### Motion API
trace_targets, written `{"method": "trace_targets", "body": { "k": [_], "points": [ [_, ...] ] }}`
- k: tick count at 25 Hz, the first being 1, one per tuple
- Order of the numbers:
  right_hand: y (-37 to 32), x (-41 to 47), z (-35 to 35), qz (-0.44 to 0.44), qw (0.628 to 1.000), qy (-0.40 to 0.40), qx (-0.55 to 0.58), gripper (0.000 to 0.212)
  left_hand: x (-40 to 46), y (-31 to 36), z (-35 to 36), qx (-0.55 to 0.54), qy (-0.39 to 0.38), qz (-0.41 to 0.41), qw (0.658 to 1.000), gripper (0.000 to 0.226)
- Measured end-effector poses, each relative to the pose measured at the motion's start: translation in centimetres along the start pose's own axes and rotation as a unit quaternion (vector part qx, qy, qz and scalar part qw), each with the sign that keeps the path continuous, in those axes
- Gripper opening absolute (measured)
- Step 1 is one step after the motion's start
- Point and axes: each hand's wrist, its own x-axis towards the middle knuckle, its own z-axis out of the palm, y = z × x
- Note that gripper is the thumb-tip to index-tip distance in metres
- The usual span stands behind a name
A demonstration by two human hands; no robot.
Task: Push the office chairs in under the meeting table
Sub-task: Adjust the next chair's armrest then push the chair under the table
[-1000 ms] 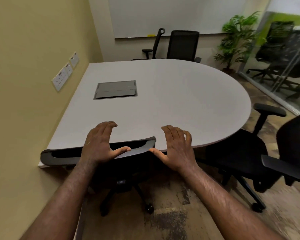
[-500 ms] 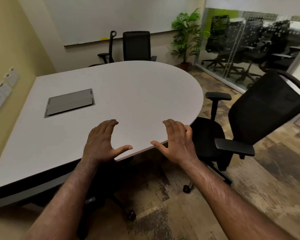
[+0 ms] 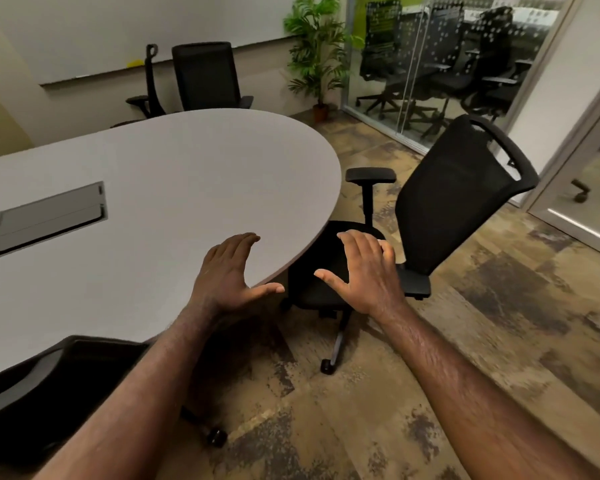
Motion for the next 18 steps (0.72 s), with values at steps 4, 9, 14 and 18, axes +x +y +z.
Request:
{"method": "trace_targets", "body": {
  "k": [4, 9, 14, 18],
  "points": [
    [5.8, -0.4, -0.7, 0.030, 1.000, 0.002, -0.008, 0.083, 3.9, 4.0, 2.4, -0.010, -0.008, 0.027, 1.000, 0.105],
    [11.1, -1.5, -0.3, 0.069, 0.997, -0.013, -0.029, 0.080, 7.6, 8.2, 5.2, -0.018, -0.035, 0.063, 0.997, 0.104],
    [15.3, -2.0, 1.1, 0.102, 0.993, -0.032, -0.041, 0.079, 11.0, 10.8, 8.9, -0.040, -0.076, 0.088, 0.992, 0.106],
    [17.9, -0.7, 2.5, 0.113, 0.991, -0.063, -0.042, 0.083, 14.2, 11.3, 12.0, -0.054, -0.100, 0.103, 0.988, 0.102]
  ]
}}
